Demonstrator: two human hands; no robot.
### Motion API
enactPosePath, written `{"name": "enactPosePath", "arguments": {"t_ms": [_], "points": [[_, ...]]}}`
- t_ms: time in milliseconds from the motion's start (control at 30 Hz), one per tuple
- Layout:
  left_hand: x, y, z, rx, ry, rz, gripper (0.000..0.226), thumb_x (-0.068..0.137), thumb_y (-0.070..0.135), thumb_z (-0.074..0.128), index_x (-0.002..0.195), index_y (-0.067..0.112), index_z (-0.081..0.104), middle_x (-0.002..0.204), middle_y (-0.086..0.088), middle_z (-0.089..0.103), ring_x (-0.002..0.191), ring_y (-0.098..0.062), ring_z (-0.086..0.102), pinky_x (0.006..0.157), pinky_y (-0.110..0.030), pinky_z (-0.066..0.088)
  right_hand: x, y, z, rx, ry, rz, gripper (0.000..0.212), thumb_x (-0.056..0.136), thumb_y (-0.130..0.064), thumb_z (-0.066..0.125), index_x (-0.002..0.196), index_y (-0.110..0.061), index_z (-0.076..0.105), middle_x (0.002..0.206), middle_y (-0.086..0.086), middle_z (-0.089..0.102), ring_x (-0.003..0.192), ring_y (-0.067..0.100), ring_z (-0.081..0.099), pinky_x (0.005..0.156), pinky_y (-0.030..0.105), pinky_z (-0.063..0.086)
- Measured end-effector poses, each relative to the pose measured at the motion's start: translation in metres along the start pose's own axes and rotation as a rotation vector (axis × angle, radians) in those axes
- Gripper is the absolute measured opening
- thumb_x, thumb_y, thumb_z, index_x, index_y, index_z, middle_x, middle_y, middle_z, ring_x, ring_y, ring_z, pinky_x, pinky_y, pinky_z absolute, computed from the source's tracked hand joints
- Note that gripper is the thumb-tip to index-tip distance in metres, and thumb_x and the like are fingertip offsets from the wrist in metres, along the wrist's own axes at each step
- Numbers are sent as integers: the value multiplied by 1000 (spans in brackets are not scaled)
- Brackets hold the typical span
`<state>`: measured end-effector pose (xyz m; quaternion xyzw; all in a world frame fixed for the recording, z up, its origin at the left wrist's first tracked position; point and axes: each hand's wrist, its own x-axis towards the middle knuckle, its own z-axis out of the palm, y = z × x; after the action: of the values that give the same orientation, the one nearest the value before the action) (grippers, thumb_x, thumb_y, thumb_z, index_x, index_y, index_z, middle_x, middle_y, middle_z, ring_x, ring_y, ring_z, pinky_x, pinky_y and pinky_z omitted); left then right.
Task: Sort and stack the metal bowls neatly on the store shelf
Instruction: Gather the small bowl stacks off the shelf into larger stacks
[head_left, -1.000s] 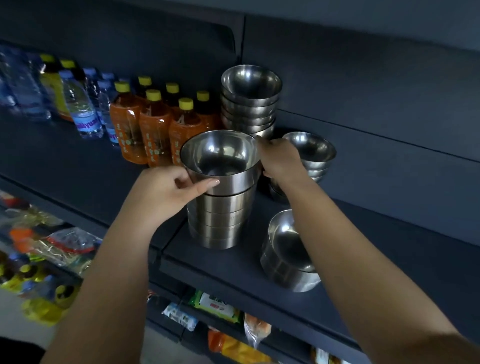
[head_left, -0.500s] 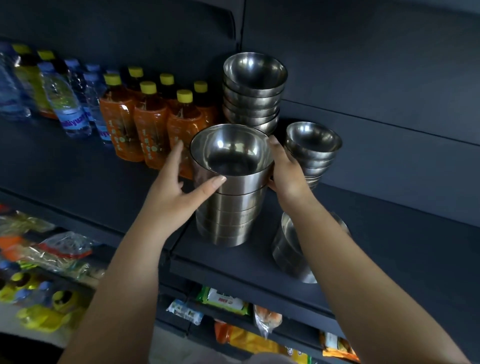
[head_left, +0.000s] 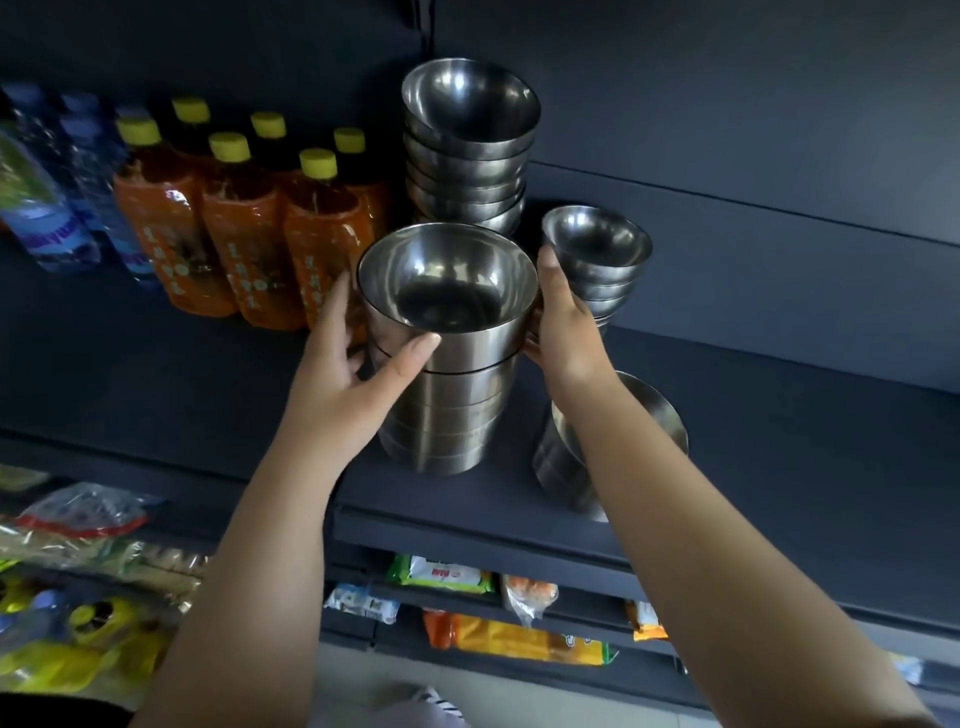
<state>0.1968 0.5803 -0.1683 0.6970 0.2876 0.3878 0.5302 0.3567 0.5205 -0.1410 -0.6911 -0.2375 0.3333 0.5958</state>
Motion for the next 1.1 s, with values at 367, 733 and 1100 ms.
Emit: {"name": "enactPosePath", "arguments": {"t_ms": [367,733,1100], "points": [[-48,58,73,476,54,628,40,88,28,53,116,1,61,120,2,53,119,-13,48,104,-22,37,-62,15,-111,-296,187,-189,19,92,-19,54,101,-13,69,92,-3,66,90,13,61,81,24,46],[-167,113,301,392,-199,716,34,86,33,53,73,6,68,77,-2,67,74,-21,61,65,-29,45,-262,62,-351,-575,643,-172,18,84,-33,67,73,-22,58,67,-15,56,77,6,57,74,18,44],[-293,145,495,166,-694,817,38,82,42,52,64,11,64,65,9,54,63,-15,56,54,-16,35,-415,120,-512,-563,1037,118,31,88,-39,60,62,-30,45,65,-16,48,62,-1,44,56,14,35]]}}
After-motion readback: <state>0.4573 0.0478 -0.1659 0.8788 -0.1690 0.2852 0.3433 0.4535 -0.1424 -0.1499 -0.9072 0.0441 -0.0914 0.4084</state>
